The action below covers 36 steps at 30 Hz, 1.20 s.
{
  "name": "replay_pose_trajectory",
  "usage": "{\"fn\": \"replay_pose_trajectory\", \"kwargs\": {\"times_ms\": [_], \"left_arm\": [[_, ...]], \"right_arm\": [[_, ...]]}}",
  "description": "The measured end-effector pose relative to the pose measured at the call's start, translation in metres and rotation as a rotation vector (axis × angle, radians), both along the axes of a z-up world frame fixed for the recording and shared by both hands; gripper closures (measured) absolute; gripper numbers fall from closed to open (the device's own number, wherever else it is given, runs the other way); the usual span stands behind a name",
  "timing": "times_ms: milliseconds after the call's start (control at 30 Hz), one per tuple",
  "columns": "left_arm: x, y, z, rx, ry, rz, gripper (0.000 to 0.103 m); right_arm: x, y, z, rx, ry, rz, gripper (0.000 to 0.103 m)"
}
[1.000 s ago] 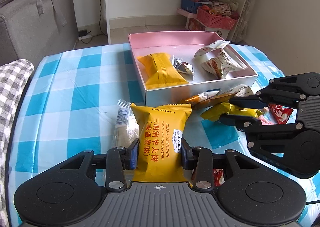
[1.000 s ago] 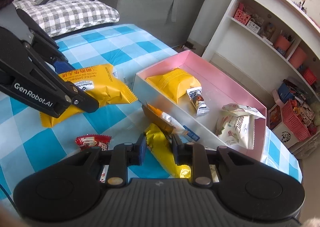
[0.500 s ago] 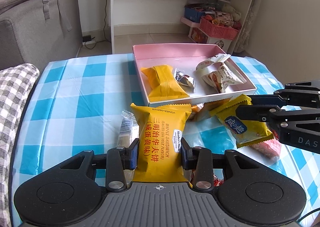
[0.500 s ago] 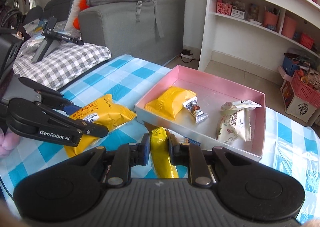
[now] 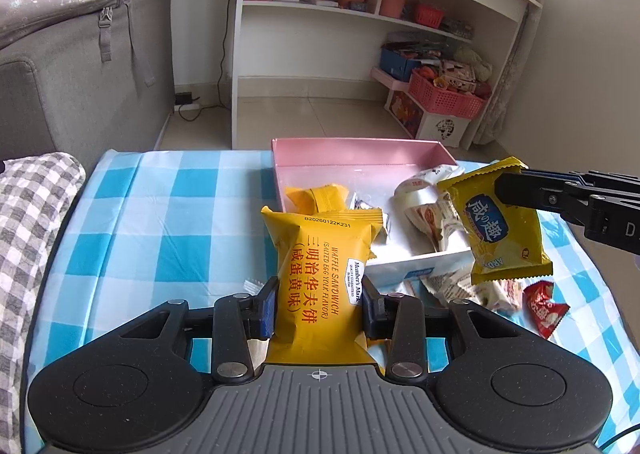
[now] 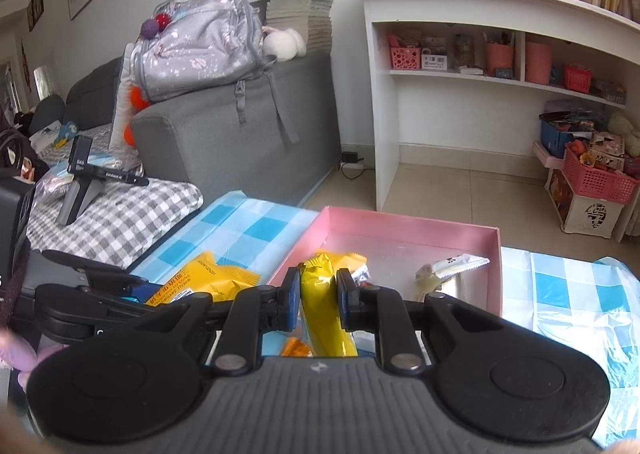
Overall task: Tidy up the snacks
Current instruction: 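Carry the yellow cake packet and yellow wafer bar over the pink box, then lower both packets into the pink box and open both grippers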
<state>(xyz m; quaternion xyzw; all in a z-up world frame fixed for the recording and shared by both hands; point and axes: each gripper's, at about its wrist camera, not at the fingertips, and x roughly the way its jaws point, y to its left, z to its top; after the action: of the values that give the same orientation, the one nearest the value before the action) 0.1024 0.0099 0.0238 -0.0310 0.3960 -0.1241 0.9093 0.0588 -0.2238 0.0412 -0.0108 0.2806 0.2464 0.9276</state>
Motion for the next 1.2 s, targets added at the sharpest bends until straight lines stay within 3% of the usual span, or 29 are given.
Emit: {"fn": "replay_pose_trajectory", "kwargs": {"times_ms": [200, 433, 833, 1033, 1200], "left_arm": [[0.043, -0.019, 0.002, -0.021, -0.012, -0.002, 0.066], [0.089, -0.055, -0.022, -0.031, 0.019, -0.031, 0.066], [0.133, -0.075, -0.046, 0.011, 0.007, -0.026, 0.066], [0.136, -0.074, -0.049, 0.001, -0.019, -0.029, 0.061], [0.122, -0.072, -0.043, 0.024, -0.033, -0.053, 0.045]], "right_arm": [[0.045, -0.001, -0.013, 0.049, 0.060, -0.126, 0.086], [0.083, -0.017, -0.047, 0.124, 0.176, -0.242, 0.086], [0.093, -0.031, -0.048, 0.155, 0.182, -0.263, 0.086], [0.093, -0.032, -0.038, 0.151, 0.142, -0.257, 0.072], [0.088, -0.029, -0.032, 0.120, 0.123, -0.243, 0.058]]}}
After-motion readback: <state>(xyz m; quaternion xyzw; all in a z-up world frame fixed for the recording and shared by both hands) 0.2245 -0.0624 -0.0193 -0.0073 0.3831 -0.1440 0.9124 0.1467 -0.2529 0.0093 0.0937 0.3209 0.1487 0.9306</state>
